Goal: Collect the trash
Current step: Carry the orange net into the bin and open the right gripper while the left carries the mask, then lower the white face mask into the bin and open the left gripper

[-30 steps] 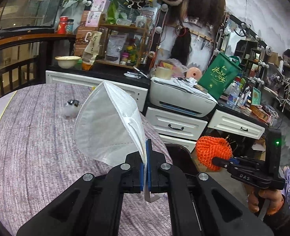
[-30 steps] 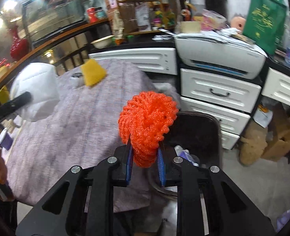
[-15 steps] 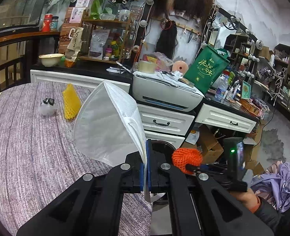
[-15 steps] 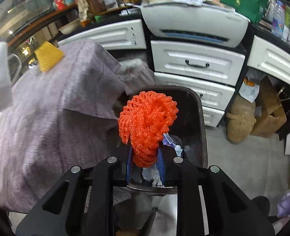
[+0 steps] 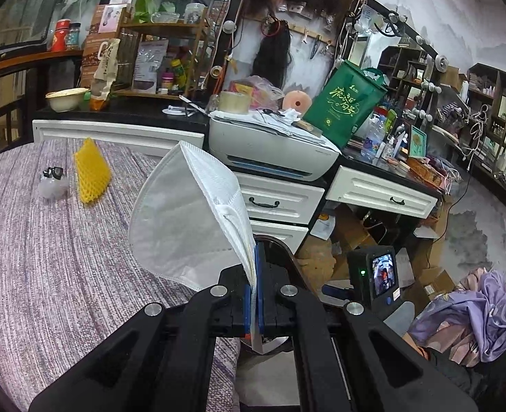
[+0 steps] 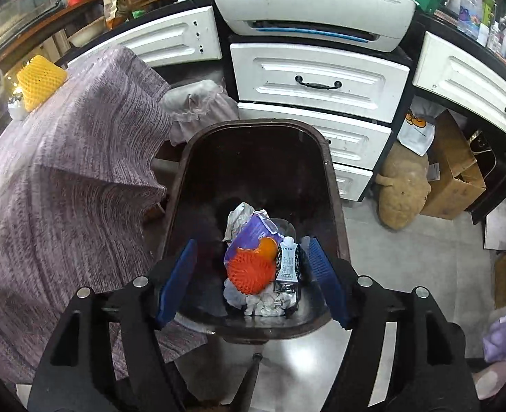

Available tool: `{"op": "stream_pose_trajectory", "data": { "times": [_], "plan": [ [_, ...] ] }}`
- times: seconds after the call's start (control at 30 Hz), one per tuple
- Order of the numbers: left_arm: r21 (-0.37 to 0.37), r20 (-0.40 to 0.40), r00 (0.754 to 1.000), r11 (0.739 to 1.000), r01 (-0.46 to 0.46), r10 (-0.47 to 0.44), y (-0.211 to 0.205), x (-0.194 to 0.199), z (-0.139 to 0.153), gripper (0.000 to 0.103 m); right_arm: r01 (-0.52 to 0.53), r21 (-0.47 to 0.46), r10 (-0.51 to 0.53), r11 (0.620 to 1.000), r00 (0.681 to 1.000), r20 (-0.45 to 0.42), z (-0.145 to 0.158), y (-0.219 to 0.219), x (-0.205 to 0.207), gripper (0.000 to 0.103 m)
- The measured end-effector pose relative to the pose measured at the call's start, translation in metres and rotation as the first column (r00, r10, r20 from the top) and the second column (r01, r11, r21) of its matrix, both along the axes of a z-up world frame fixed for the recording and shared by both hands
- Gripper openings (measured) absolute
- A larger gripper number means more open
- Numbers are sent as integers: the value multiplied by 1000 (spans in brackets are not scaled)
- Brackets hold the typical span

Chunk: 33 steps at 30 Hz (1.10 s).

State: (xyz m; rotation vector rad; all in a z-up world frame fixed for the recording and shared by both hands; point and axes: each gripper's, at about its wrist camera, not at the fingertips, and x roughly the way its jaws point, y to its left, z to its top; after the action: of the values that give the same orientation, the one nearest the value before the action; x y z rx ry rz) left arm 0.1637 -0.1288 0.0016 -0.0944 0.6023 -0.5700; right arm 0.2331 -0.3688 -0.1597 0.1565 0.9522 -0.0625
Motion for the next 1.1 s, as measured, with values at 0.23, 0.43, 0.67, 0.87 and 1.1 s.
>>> {"op": "stream_pose_trajectory", "data": {
  "times": [0.23,0.43,0.67,0.87,1.1],
  "plan": [
    [1,-16,999,999,37,-37,-16,0,-3,3,31,27,-32,999,999,36,14,-15,-24,74],
    [-3,-45,997,998,70,-70,-29,3,-9,3,39,47,-41,998,998,50,21,-21,-42,81],
    [-15,-69,993,995,98,-99,-41,8,-13,3,43,57,-46,997,998,50,25,-23,-55,81],
    [-16,-82,987,991,136,-136,-59,19,-14,3,86,50,-89,995,994,63,29,-37,-73,81],
    [27,-125,974,980,195,-190,-101,30,-34,3,202,65,-207,977,975,79,33,-82,-92,81]
  ]
}}
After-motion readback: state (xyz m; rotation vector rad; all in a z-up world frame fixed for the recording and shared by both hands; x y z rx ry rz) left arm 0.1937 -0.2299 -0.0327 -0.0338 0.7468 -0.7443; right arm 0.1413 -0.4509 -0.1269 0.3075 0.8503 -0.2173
